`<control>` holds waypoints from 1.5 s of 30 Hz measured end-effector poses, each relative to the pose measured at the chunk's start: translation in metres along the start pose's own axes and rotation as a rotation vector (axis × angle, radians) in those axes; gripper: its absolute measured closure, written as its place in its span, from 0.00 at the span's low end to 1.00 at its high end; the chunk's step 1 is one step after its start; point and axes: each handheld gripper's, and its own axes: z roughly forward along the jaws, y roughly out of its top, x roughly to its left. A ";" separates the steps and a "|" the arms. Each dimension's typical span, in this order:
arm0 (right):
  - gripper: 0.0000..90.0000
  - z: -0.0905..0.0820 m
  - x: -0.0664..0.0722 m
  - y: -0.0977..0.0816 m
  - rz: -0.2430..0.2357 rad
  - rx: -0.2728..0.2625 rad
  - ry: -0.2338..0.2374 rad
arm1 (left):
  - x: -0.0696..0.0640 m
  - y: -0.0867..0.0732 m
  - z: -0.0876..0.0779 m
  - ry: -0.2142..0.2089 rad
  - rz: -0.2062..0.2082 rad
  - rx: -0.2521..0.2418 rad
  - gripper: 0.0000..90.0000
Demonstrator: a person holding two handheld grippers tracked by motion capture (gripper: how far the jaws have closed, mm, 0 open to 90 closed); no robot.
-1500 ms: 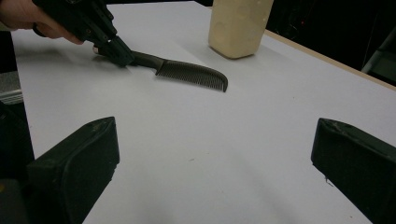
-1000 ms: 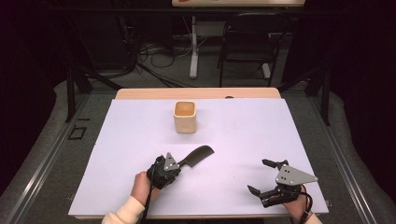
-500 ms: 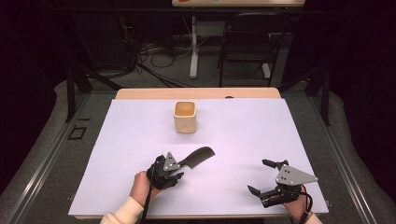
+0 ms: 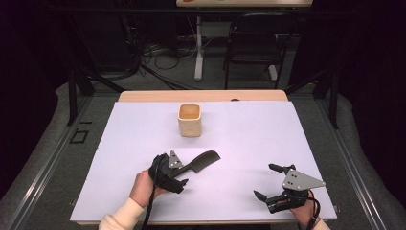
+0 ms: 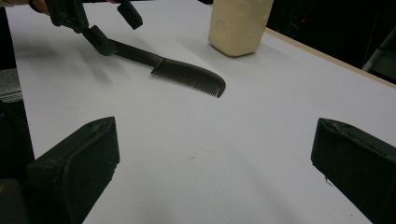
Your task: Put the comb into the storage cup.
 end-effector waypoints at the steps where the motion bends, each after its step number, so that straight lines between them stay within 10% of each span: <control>1: 0.01 0.000 0.000 0.000 0.001 0.000 0.000 | 0.001 0.001 0.001 -0.001 0.001 0.007 0.10; 13: 0.01 0.000 0.000 0.000 0.000 0.003 -0.007 | 0.012 0.017 0.012 0.006 0.020 0.088 0.01; 25: 0.01 0.000 0.000 0.000 -0.001 0.003 -0.007 | 0.014 0.035 0.022 0.015 0.073 0.170 0.29; 45: 0.01 0.000 0.000 0.000 -0.001 0.007 -0.005 | 0.018 0.051 0.041 -0.102 0.096 0.299 0.66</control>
